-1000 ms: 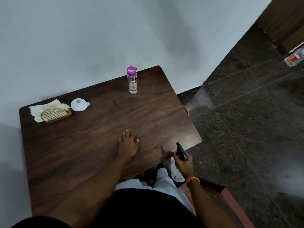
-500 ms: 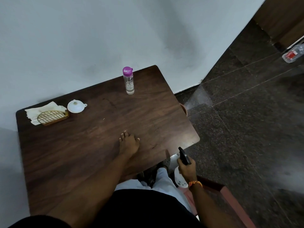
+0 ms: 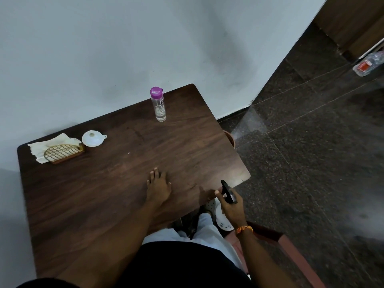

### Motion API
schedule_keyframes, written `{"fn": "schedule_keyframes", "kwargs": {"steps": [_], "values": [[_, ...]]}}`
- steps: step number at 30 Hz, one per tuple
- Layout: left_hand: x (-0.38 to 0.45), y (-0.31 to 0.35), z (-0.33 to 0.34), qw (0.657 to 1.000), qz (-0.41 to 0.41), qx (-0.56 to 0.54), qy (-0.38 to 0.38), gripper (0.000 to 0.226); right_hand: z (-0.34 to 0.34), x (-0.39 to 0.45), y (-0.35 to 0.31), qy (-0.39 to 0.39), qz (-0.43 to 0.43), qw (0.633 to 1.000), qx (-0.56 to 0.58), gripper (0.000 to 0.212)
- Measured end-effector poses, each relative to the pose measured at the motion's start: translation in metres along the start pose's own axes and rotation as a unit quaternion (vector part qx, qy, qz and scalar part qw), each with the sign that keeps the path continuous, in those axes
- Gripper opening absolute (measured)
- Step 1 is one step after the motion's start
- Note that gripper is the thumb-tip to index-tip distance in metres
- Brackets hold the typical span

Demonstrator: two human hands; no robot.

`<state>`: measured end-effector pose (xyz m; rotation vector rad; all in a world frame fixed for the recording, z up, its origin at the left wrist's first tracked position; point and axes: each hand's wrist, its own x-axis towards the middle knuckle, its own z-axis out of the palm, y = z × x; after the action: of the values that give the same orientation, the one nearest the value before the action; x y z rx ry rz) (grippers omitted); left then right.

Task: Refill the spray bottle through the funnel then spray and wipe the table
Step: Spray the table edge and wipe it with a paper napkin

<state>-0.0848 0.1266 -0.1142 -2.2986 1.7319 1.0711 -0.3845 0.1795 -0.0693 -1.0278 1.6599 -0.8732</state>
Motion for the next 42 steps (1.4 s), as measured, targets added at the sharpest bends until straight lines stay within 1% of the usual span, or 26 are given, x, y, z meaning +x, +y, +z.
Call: {"fn": "schedule_keyframes", "kwargs": {"steps": [5, 6, 8, 10, 11, 12, 13, 15, 16, 17, 19, 20, 22, 24, 26, 28, 30, 32, 33, 34, 36, 38, 40, 42], "values": [[0.0, -0.001, 0.0, 1.0, -0.001, -0.004, -0.003, 0.065, 0.0, -0.002, 0.004, 0.019, 0.005, 1.0, -0.023, 0.022], [0.003, -0.001, 0.0, 1.0, -0.009, -0.003, -0.001, 0.062, -0.001, -0.003, 0.004, 0.015, 0.002, 1.0, -0.025, 0.02], [0.005, 0.006, -0.001, 0.999, -0.018, -0.011, 0.029, 0.046, -0.003, -0.006, 0.001, 0.0, -0.007, 1.0, -0.022, 0.012], [-0.002, 0.026, -0.003, 0.993, -0.001, -0.083, 0.087, 0.031, -0.005, -0.008, 0.001, -0.012, -0.013, 1.0, -0.014, 0.01], [-0.01, 0.04, -0.006, 0.983, 0.012, -0.154, 0.1, 0.026, -0.004, -0.008, 0.003, -0.013, -0.016, 1.0, -0.012, 0.011], [-0.021, 0.056, -0.009, 0.967, 0.023, -0.24, 0.076, 0.023, -0.003, -0.009, 0.005, -0.012, -0.019, 1.0, -0.013, 0.011], [-0.033, 0.073, -0.011, 0.943, 0.029, -0.332, 0.009, 0.022, -0.001, -0.009, 0.006, -0.011, -0.017, 1.0, -0.012, 0.01], [-0.051, 0.103, -0.009, 0.866, 0.024, -0.476, -0.15, 0.036, 0.003, -0.01, 0.008, -0.005, -0.006, 1.0, 0.0, 0.006], [-0.056, 0.115, -0.007, 0.836, 0.018, -0.511, -0.199, 0.045, 0.006, -0.011, 0.008, 0.0, -0.002, 1.0, 0.005, 0.007], [-0.058, 0.125, -0.004, 0.824, 0.019, -0.52, -0.225, 0.052, 0.009, -0.011, 0.006, 0.002, -0.002, 1.0, 0.008, 0.007], [-0.061, 0.138, 0.002, 0.825, 0.002, -0.517, -0.228, 0.06, 0.013, -0.01, 0.004, -0.002, -0.002, 1.0, 0.016, 0.01], [-0.062, 0.143, 0.005, 0.825, -0.022, -0.522, -0.216, 0.057, 0.015, -0.009, 0.002, -0.007, -0.003, 1.0, 0.021, 0.014], [-0.06, 0.147, 0.014, 0.811, -0.074, -0.545, -0.199, 0.05, 0.018, -0.007, -0.001, -0.02, -0.018, 0.999, 0.028, 0.024], [-0.055, 0.147, 0.021, 0.798, -0.112, -0.559, -0.193, 0.052, 0.02, -0.007, -0.003, -0.03, -0.03, 0.999, 0.034, 0.03], [-0.055, 0.15, 0.021, 0.784, -0.142, -0.574, -0.19, 0.05, 0.021, -0.009, -0.006, -0.032, -0.029, 0.998, 0.047, 0.028], [-0.056, 0.153, 0.018, 0.759, -0.168, -0.599, -0.192, 0.041, 0.022, -0.009, -0.009, -0.029, -0.022, 0.998, 0.05, 0.024], [-0.059, 0.156, 0.016, 0.729, -0.171, -0.629, -0.207, 0.035, 0.024, -0.008, -0.01, -0.028, -0.007, 0.999, 0.042, 0.018], [-0.06, 0.16, 0.016, 0.711, -0.167, -0.646, -0.222, 0.036, 0.024, -0.007, -0.011, -0.018, 0.006, 0.999, 0.044, 0.012], [-0.059, 0.161, 0.017, 0.708, -0.167, -0.649, -0.222, 0.037, 0.023, -0.007, -0.011, -0.011, 0.006, 0.999, 0.045, 0.007], [-0.06, 0.163, 0.018, 0.71, -0.165, -0.648, -0.222, 0.038, 0.023, -0.006, -0.01, 0.0, 0.002, 0.999, 0.044, 0.008], [-0.059, 0.164, 0.021, 0.711, -0.159, -0.648, -0.22, 0.033, 0.022, -0.006, -0.009, 0.017, -0.004, 0.999, 0.03, 0.019], [-0.06, 0.165, 0.024, 0.705, -0.159, -0.655, -0.222, 0.025, 0.023, -0.007, -0.007, 0.023, -0.002, 1.0, 0.017, 0.022], [-0.061, 0.166, 0.029, 0.699, -0.158, -0.659, -0.227, 0.026, 0.023, -0.007, -0.002, 0.019, 0.007, 1.0, 0.017, 0.013], [-0.063, 0.168, 0.031, 0.699, -0.152, -0.658, -0.234, 0.035, 0.021, -0.006, 0.0, 0.011, 0.009, 1.0, 0.022, 0.007]]}}
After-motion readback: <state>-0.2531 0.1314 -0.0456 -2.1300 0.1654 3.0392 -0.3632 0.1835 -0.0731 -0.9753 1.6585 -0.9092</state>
